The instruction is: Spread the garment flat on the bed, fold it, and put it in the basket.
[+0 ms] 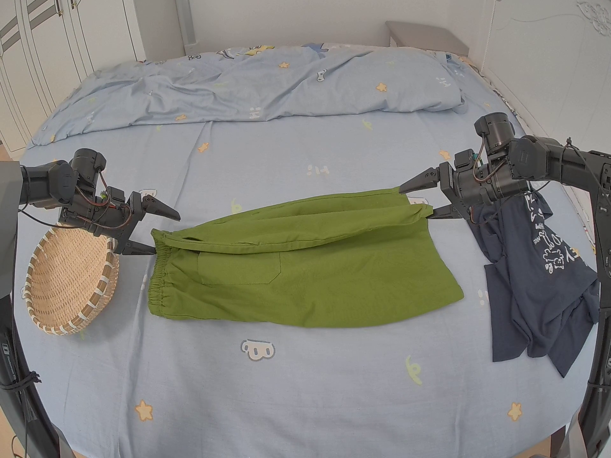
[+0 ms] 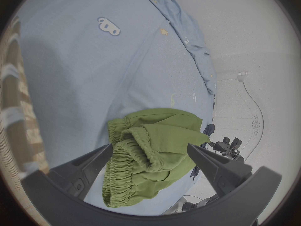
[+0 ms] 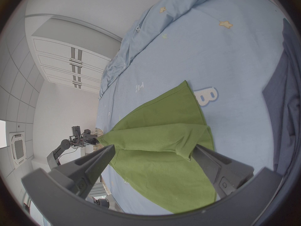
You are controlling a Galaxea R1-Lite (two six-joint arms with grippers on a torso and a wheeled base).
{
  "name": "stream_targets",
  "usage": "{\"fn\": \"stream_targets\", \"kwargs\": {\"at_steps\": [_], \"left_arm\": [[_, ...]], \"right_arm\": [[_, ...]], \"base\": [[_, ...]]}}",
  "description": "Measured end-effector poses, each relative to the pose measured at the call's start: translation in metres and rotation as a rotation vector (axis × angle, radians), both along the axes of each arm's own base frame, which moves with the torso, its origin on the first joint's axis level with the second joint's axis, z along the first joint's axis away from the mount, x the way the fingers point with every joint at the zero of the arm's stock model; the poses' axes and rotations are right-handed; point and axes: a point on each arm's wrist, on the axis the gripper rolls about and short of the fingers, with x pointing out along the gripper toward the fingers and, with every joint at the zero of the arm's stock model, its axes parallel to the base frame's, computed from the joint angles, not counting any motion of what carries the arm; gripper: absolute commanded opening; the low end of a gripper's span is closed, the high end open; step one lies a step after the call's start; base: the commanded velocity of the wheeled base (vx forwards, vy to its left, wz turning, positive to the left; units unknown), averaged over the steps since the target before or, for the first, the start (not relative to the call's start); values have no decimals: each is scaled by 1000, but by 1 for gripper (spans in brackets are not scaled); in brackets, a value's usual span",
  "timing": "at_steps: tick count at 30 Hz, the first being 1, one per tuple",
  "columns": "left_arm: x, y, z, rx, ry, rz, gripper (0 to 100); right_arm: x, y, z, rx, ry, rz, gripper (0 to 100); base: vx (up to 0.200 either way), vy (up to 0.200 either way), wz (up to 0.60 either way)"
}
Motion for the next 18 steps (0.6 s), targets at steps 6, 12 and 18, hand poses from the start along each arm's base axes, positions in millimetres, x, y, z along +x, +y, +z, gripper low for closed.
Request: {"fn": "stream_targets", "kwargs": {"at_steps": [6, 12, 18], "left_arm": [[-2, -11, 7, -17, 6, -7, 100], [-5, -13, 14, -23, -3, -3, 100], [-6, -12, 20, -47, 0, 27, 100]], "right_arm": [[-1, 1, 0, 0, 6, 4, 100], [0, 3, 0, 7, 5, 2, 100], [1, 6, 1, 23, 5, -11, 100]], "base": [[0, 0, 0], [0, 0, 0], [0, 0, 0]]}}
